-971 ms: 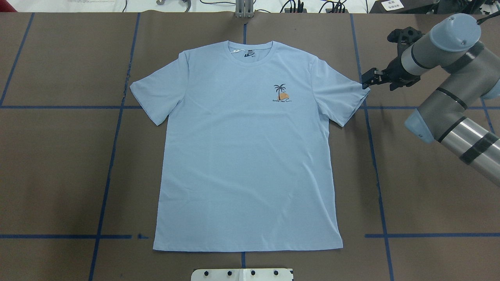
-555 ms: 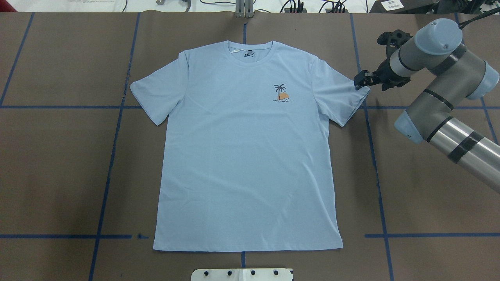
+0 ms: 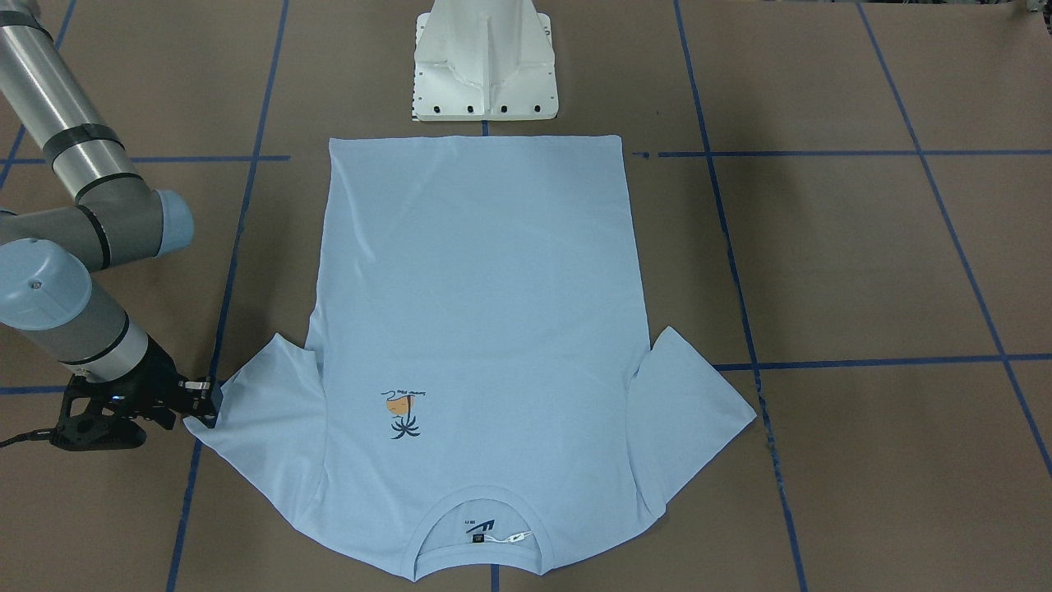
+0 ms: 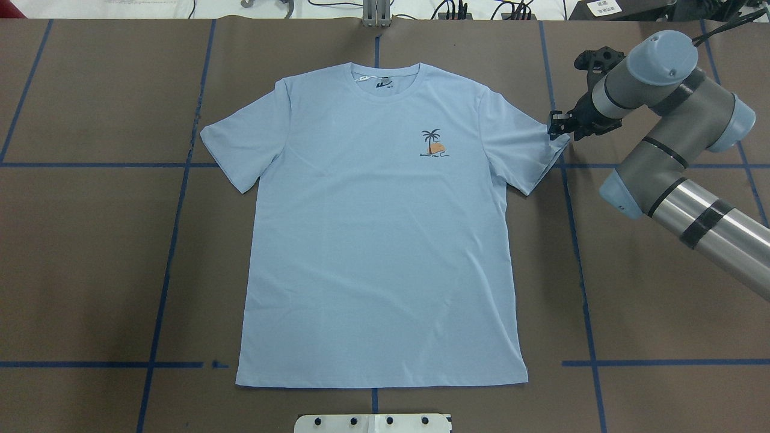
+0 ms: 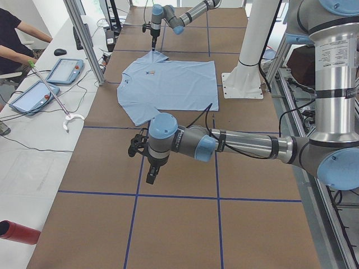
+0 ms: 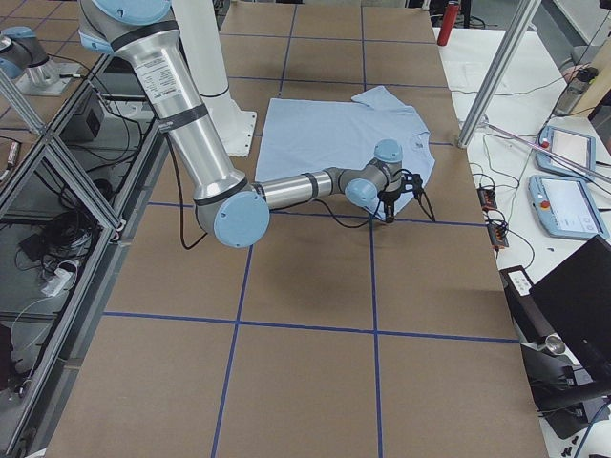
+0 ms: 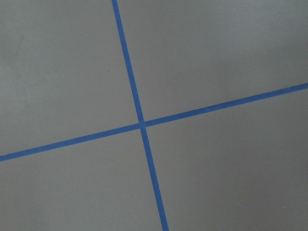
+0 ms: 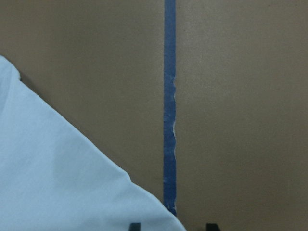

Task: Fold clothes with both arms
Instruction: 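Move the right gripper toward the shirt's sleeve farthest from the robot, then grasp the sleeve with the right gripper and fold it toward the collar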

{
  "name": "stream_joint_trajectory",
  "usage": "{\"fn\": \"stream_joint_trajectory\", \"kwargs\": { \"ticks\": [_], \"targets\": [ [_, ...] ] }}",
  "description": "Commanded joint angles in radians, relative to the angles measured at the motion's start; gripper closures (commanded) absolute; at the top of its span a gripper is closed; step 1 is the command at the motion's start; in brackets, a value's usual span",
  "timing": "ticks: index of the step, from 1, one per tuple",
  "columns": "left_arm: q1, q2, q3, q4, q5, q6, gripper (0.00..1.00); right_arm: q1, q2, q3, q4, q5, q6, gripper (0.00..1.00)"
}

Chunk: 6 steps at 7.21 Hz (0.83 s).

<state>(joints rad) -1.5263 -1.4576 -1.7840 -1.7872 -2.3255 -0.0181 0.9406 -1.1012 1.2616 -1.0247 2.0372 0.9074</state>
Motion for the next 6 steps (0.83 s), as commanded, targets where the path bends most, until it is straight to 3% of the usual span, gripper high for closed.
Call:
{"fn": "stream_joint_trajectory", "kwargs": {
  "ticks": [1,3,4,5,6],
  "targets": [
    [0.000,-0.001,0.000,0.000,-0.002,0.000,0.00,0.007,-0.002,0.004,0.000,0.003,0.001,1.00],
    [0.000,0.000,-0.006,0.000,-0.002,-0.002,0.00,-0.003,0.001,0.047,0.000,0.006,0.019,1.00],
    [0.000,0.000,-0.008,0.000,-0.003,0.000,0.00,-0.040,0.044,0.086,-0.003,0.006,0.141,1.00],
    [0.000,0.000,-0.008,0.002,-0.012,0.000,0.00,-0.099,0.163,0.047,-0.014,-0.009,0.307,1.00],
    [0.000,0.003,-0.012,0.003,-0.075,0.000,0.00,-0.114,0.287,-0.070,-0.006,-0.044,0.365,1.00]
  ]
}}
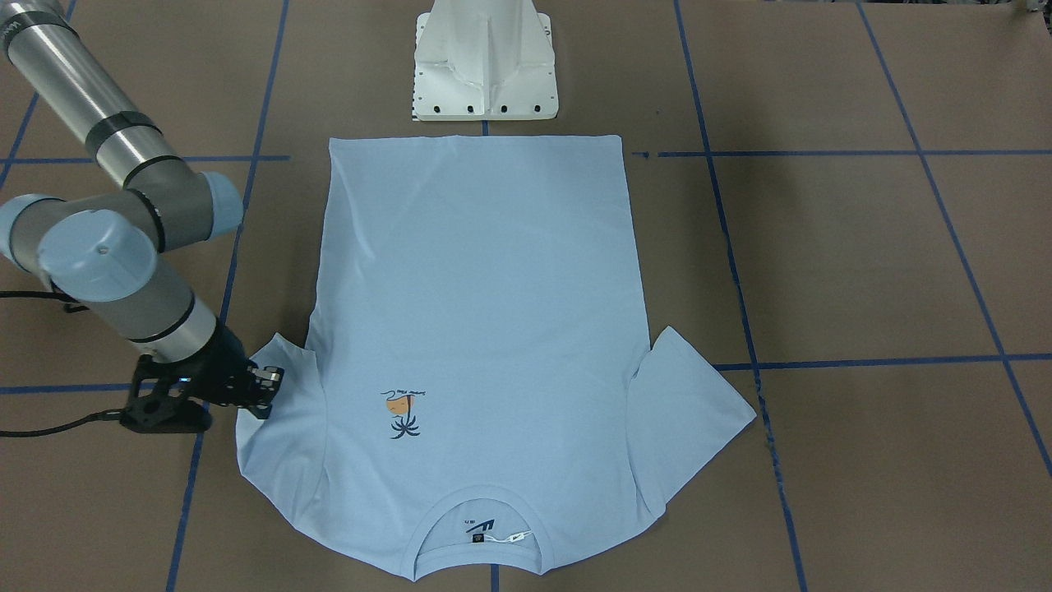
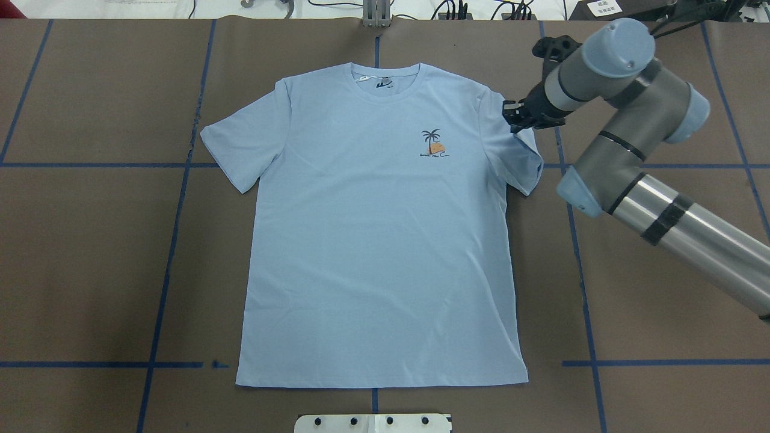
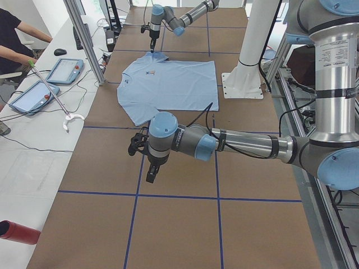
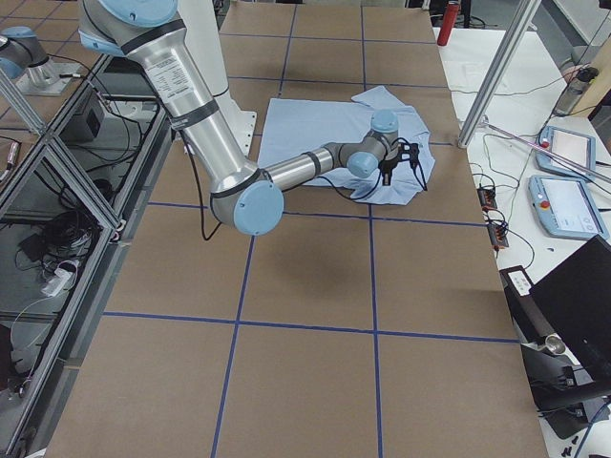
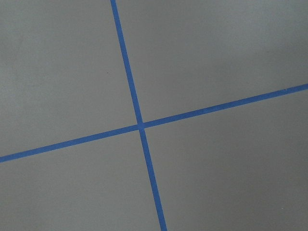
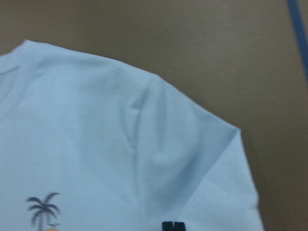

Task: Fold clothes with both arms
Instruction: 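Grasp the sleeve with the right gripper and fold it toward the collar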

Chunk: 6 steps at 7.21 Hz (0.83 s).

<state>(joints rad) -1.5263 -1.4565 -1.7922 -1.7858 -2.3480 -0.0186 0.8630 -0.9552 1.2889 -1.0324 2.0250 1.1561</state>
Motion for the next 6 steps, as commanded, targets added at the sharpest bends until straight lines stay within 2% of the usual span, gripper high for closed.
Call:
{"fn": "stream_joint_trajectory", "kwargs": {
  "ticks": [1,3,4,5,6],
  "targets": [
    [0.000,0.005,-0.006,0.000,-0.068,0.000,0.00,-0.062,0.221,-0.177,0.002,-0.089,0.122,1.00],
    [0.000,0.001,-0.004,-0.001,-0.071,-0.001,0.00,-0.125,0.277,-0.207,0.002,-0.149,0.129,1.00],
    [0.006,-0.013,-0.004,-0.006,-0.073,-0.024,0.00,-0.166,0.277,-0.206,0.005,-0.228,0.126,0.01],
    [0.027,-0.063,0.016,-0.071,-0.071,-0.119,0.00,-0.179,0.291,-0.197,0.020,-0.241,0.128,0.00],
    [0.123,-0.118,0.068,-0.177,-0.070,-0.261,0.00,-0.196,0.285,-0.162,0.018,-0.242,0.129,0.00]
  ]
}}
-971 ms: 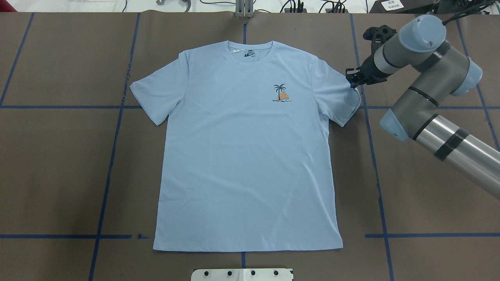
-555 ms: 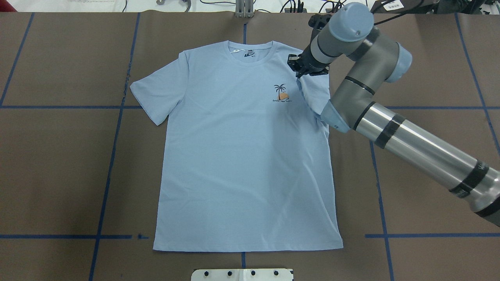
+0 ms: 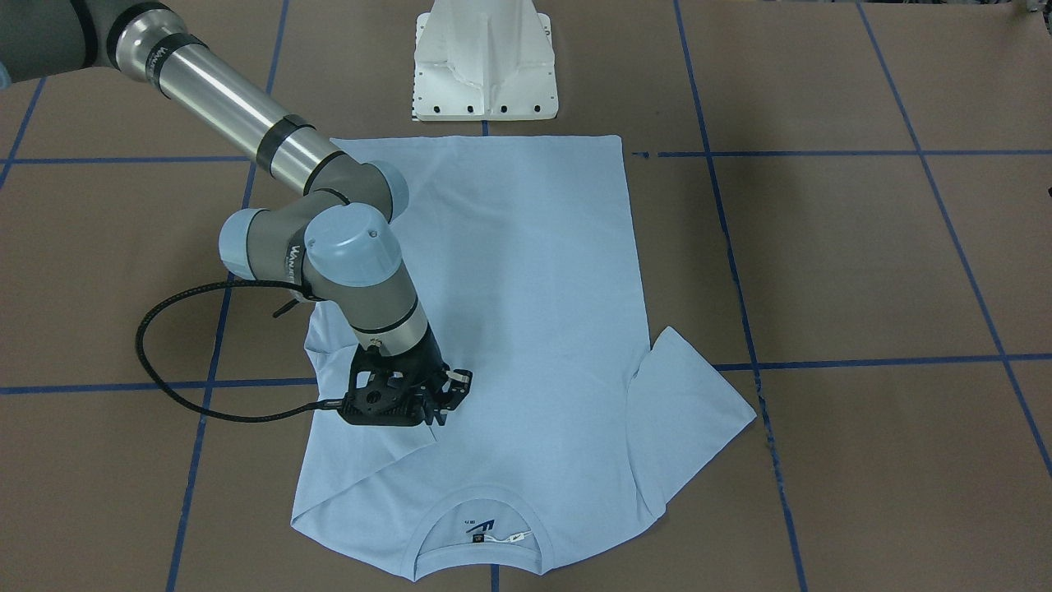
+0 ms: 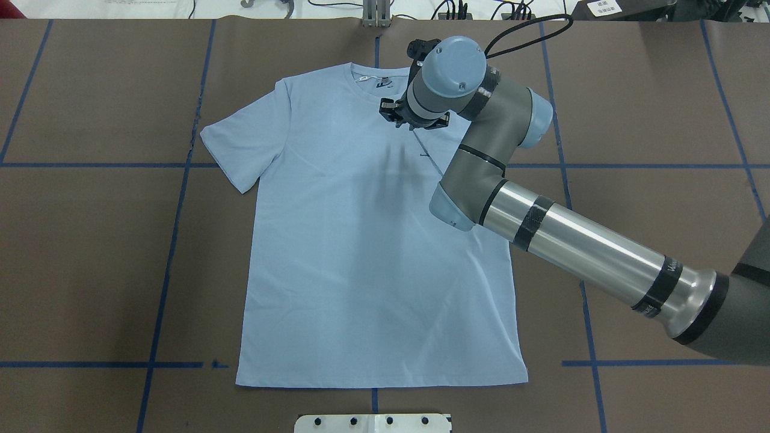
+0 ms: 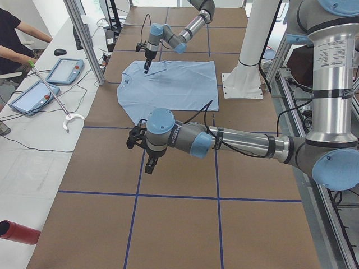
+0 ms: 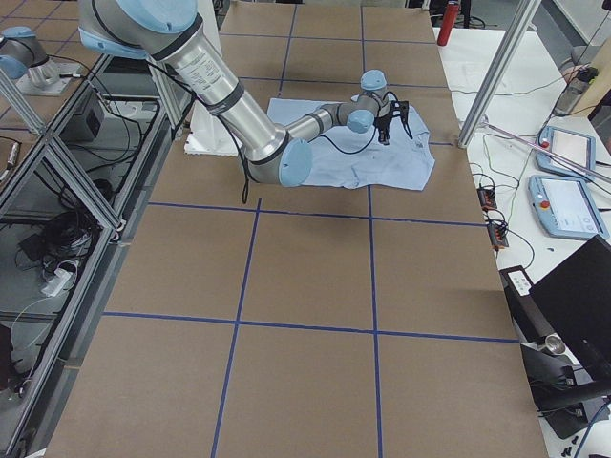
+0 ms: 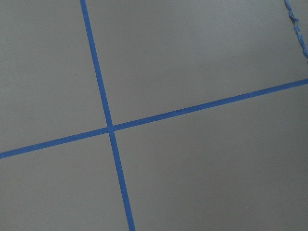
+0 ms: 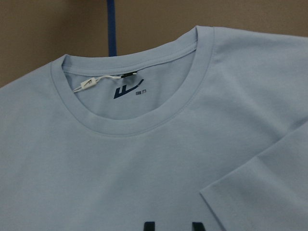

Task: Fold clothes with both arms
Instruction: 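Grasp the sleeve with the right gripper and fold it toward the collar, then grasp the other sleeve with the left gripper and fold it inward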

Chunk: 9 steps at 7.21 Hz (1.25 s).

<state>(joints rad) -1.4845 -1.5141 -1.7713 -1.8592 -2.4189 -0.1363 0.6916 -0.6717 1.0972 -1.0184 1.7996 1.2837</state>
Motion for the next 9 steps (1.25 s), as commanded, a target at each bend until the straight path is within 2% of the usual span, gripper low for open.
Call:
{"fn": "stream_joint_trajectory", "kwargs": {
  "ticks": [1,2,3,4,5,6,7,9],
  "targets": [
    [0.193,-0.157,0.111,-0.201,0.006,-0.340,0.01,-0.024,-0.023,0.097,0.001,-0.016,0.008,0.00],
    [0.283,-0.248,0.162,-0.224,0.024,-0.529,0.01,-0.027,-0.082,0.198,-0.003,-0.009,0.019,0.00],
    [0.332,-0.330,0.233,-0.225,0.026,-0.630,0.01,-0.026,-0.147,0.296,-0.006,-0.008,0.032,0.00],
    [0.363,-0.433,0.344,-0.227,0.074,-0.685,0.01,-0.021,-0.213,0.379,-0.003,-0.006,0.032,0.00],
    [0.427,-0.525,0.434,-0.232,0.174,-0.788,0.01,-0.015,-0.279,0.474,-0.002,0.004,0.032,0.00],
    [0.479,-0.567,0.491,-0.279,0.240,-0.862,0.01,-0.015,-0.317,0.543,-0.003,0.017,0.034,0.00],
    [0.521,-0.575,0.527,-0.335,0.283,-0.923,0.04,-0.014,-0.328,0.562,-0.003,0.017,0.046,0.00],
    [0.570,-0.612,0.587,-0.344,0.355,-0.939,0.13,-0.014,-0.354,0.573,0.006,0.017,0.048,0.00]
  ]
}}
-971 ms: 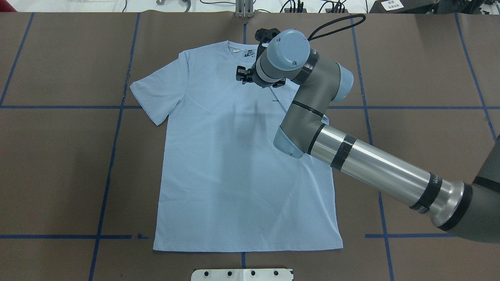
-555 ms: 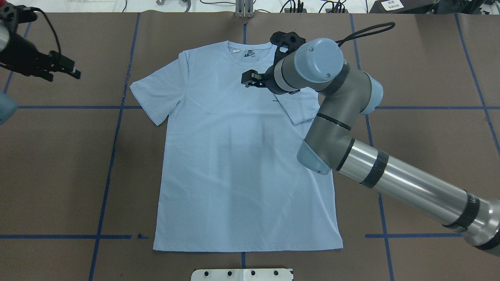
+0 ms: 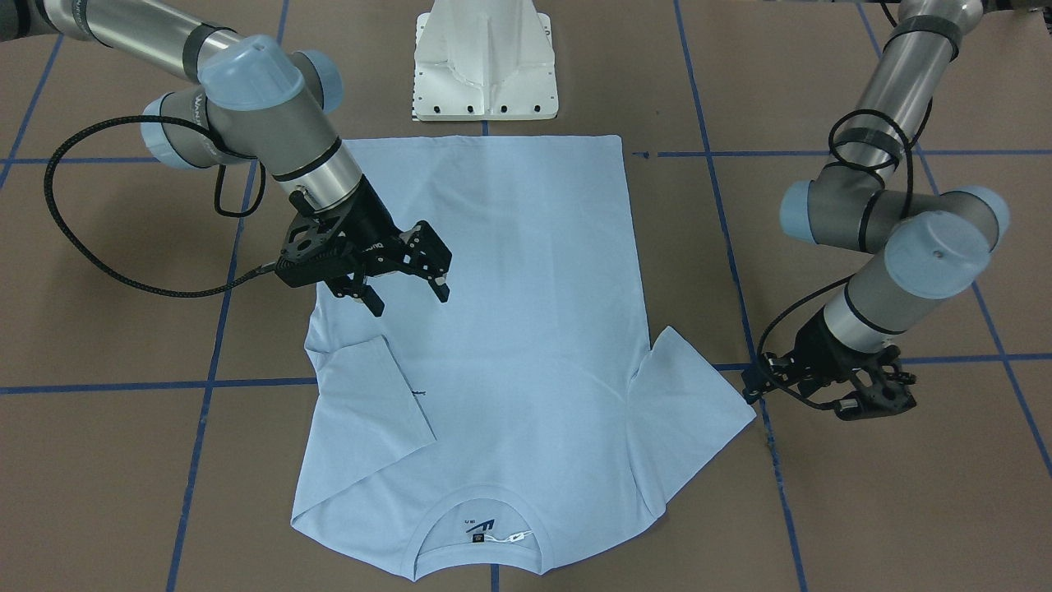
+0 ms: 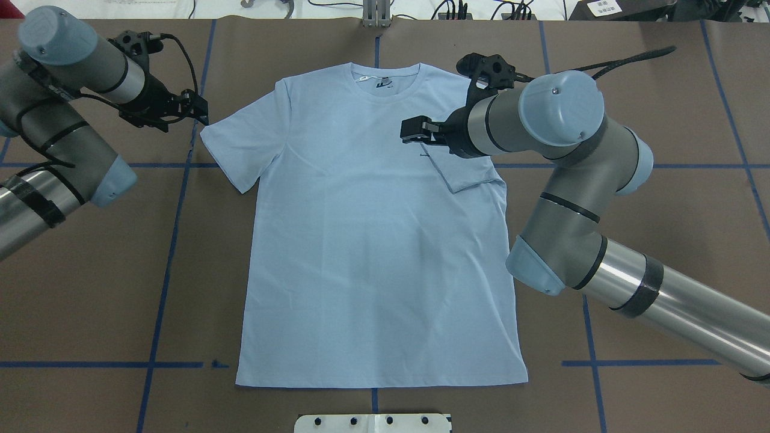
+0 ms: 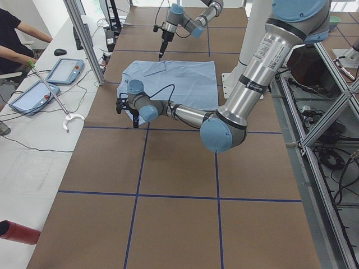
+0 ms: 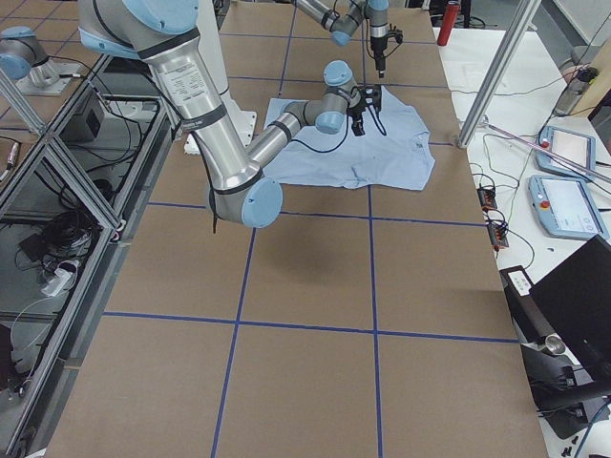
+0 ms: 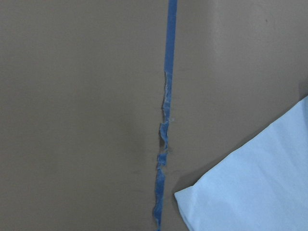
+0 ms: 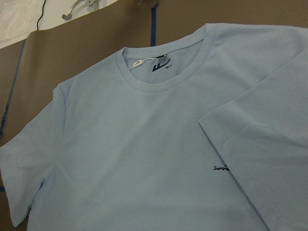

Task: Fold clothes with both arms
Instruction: 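Grasp the other sleeve with the left gripper and fold it inward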

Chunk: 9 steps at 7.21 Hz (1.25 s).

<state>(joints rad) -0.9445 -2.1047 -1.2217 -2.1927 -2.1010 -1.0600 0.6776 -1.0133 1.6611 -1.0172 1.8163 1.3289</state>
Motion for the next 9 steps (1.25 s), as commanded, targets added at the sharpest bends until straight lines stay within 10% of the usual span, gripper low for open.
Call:
{"fn": "stream_joint_trajectory", "kwargs": {
  "ticks": [1,3,5,9],
  "targets": [
    [0.039,-0.024,0.041,-0.007,0.041,-0.015,0.20,0.000,-0.013,0.009,0.005,0.000,0.004,0.00],
    [0.050,-0.053,0.086,-0.009,0.083,-0.012,0.27,-0.001,-0.016,0.009,0.005,-0.002,0.030,0.00],
    [0.055,-0.067,0.094,-0.007,0.098,-0.003,1.00,0.000,-0.016,0.009,0.006,-0.003,0.029,0.00],
    [0.052,-0.142,0.076,0.001,0.088,-0.064,1.00,-0.001,-0.024,0.006,0.008,-0.008,0.030,0.00]
  ]
}}
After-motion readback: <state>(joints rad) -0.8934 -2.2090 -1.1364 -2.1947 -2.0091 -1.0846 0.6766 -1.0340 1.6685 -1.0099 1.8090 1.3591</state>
